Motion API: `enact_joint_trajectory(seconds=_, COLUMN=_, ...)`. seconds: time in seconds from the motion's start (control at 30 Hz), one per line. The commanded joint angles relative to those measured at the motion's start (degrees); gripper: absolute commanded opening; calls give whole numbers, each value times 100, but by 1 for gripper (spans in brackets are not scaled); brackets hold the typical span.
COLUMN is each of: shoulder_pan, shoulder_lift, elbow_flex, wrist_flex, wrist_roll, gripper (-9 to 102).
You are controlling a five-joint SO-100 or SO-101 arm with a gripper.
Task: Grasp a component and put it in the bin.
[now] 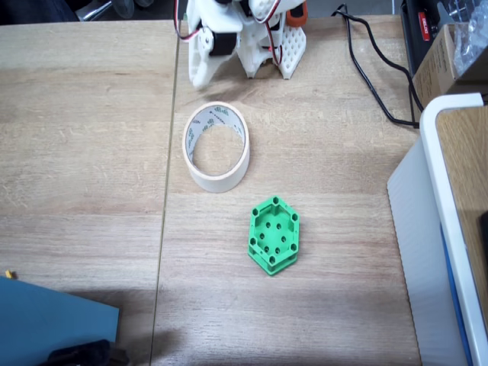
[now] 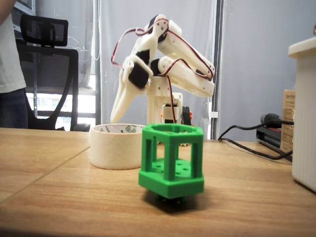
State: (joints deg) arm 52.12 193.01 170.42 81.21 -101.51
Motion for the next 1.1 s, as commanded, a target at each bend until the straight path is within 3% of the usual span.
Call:
enact_joint_trajectory(seconds=0.0, shoulder_pan=-44, shoulder_lift=26, elbow_flex=-817, wrist_flex=-26, wrist_roll=26, gripper=0)
enact_joint_trajectory(seconds=0.37, shoulder_pan=-343, shoulder_lift=-88, elbow_flex=-2619, wrist_flex=-9, wrist_roll=35, gripper=0)
enact_joint_trajectory(seconds=0.6, shoulder_pan=-1046, shoulder_lift=-1503, elbow_flex=-3647, wrist_flex=-9, wrist_roll=132, gripper=0)
enact_joint_trajectory(seconds=1.07, shoulder_pan=-2725, shoulder_lift=-3612, elbow_flex=-4904, wrist_flex=-88, wrist_roll=2566, gripper=0)
